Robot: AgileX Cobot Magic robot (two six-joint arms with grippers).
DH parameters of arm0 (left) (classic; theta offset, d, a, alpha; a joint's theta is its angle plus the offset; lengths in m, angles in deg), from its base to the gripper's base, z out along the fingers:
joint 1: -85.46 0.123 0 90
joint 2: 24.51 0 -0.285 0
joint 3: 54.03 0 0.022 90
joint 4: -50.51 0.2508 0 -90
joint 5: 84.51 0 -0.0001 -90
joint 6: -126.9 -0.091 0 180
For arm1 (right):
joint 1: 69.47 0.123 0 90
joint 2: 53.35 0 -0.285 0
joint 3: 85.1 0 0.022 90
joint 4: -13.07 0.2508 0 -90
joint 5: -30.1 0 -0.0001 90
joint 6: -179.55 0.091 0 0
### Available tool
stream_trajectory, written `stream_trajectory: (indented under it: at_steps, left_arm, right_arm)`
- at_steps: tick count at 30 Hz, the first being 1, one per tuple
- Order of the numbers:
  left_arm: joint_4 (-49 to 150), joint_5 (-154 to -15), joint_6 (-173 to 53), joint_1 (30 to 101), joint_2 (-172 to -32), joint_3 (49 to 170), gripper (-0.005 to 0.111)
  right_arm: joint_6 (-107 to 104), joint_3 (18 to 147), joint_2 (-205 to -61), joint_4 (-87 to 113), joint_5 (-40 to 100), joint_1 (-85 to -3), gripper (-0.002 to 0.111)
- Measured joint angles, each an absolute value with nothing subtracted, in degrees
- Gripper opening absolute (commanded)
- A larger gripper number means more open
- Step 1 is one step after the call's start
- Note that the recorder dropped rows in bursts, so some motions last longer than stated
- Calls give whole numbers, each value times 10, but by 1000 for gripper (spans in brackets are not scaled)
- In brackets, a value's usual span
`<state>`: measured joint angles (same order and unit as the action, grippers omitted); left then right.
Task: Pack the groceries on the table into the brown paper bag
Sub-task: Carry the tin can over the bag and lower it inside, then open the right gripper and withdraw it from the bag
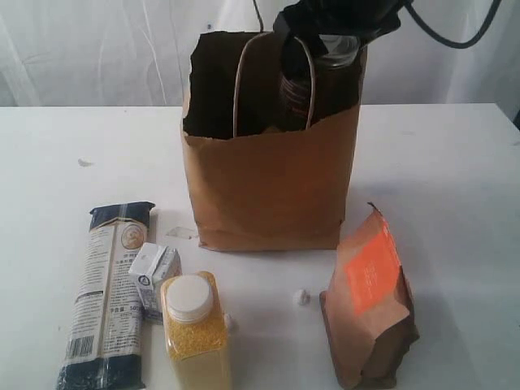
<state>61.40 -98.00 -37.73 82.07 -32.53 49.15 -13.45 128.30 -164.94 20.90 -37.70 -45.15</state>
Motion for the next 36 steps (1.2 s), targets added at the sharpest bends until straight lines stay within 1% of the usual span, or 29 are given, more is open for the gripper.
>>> stream_trajectory:
  at_steps: [2, 3, 7, 9, 22, 36]
  left_arm:
    - [614, -980, -377, 821, -325, 491, 0]
    - [614, -980, -377, 821, -325, 491, 0]
    - [614, -980, -377, 821, -325, 491, 0]
    - [614, -980, -377, 821, -325, 491, 0]
    - [614, -980, -377, 821, -325, 491, 0]
    - [614, -980, -377, 821, -325, 491, 0]
  right_arm:
    - [-136, 1283, -1649, 209, -377, -451, 37]
    - [-137, 1283, -1649, 209, -377, -451, 42]
    - [-151, 1283, -1649, 209, -382, -451, 73]
    - [-160, 1283, -1649, 210, -383, -451, 82]
    - [-190, 1289, -1624, 234, -371, -451, 82]
    - [-200, 1288, -1599, 234, -399, -451, 82]
